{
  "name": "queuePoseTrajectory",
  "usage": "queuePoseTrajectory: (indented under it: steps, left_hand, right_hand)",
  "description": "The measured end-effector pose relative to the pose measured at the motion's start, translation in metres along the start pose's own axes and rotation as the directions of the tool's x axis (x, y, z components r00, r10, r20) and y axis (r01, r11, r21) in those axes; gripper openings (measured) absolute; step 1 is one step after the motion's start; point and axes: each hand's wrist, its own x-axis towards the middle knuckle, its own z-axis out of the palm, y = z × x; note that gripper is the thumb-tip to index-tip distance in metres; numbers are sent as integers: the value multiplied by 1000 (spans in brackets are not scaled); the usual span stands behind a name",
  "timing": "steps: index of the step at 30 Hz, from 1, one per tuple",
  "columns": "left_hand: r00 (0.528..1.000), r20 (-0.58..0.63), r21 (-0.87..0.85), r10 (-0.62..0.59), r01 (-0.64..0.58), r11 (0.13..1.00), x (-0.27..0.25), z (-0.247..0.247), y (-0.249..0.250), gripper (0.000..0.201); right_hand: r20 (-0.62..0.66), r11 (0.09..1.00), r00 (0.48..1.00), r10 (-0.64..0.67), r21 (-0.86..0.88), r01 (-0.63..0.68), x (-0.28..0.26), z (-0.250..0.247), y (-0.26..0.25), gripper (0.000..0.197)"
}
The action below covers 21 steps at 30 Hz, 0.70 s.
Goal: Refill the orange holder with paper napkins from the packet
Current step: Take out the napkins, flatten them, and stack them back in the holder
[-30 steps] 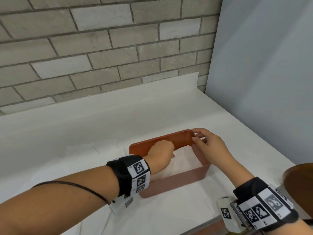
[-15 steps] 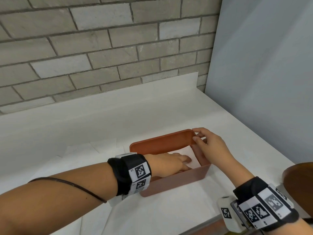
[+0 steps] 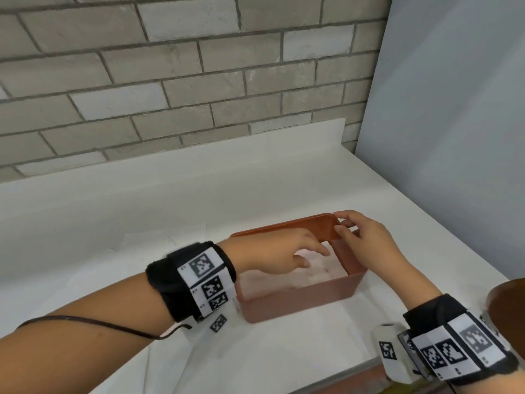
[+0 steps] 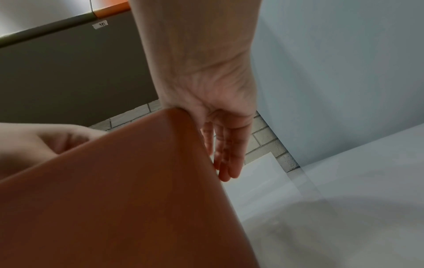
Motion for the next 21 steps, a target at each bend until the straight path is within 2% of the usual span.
queuePoseTrajectory:
  steps: [3, 6, 8, 10, 12, 14, 16, 19, 21]
  left_hand:
    - [983, -172, -142, -65, 40, 989, -41, -24, -5, 31]
    - [913, -330, -294, -238, 140, 946, -94, -42, -20, 23]
    - [821, -443, -384, -360, 189, 904, -129, -46, -37, 19]
    - [692, -514, -513, -506, 224, 829, -163, -45, -55, 17]
    - [567, -519, -638, -639, 241, 732, -194, -37, -70, 15]
    - [495, -486, -691, -720, 287, 663, -224, -27, -84, 13]
    - [485, -427, -682, -763, 381, 624, -252, -13, -97, 10]
    - [525, -352, -538, -775, 564, 627, -290, 7, -116, 8]
    - [547, -304, -440, -780, 645, 625, -310, 19, -127, 10]
  right_hand:
    - [29, 997, 999, 12, -73, -10, 1, -7, -6, 34]
    - [-48, 991, 998, -48, -131, 41, 0, -12, -27, 35]
    - [-121, 984, 982, -146, -116, 132, -4, -9, -51, 30]
    - [-143, 969, 959, -246, -58, 240, -11, 2, -79, 23]
    - [-116, 942, 936, -332, 10, 335, -22, 18, -109, 16]
    - [-60, 909, 910, -410, 57, 413, -34, 39, -137, 13]
    - [27, 880, 882, -470, 86, 466, -50, 65, -163, 11]
    - [210, 862, 837, -505, 83, 499, -71, 109, -191, 9]
    - [379, 875, 805, -456, 28, 483, -81, 140, -203, 11]
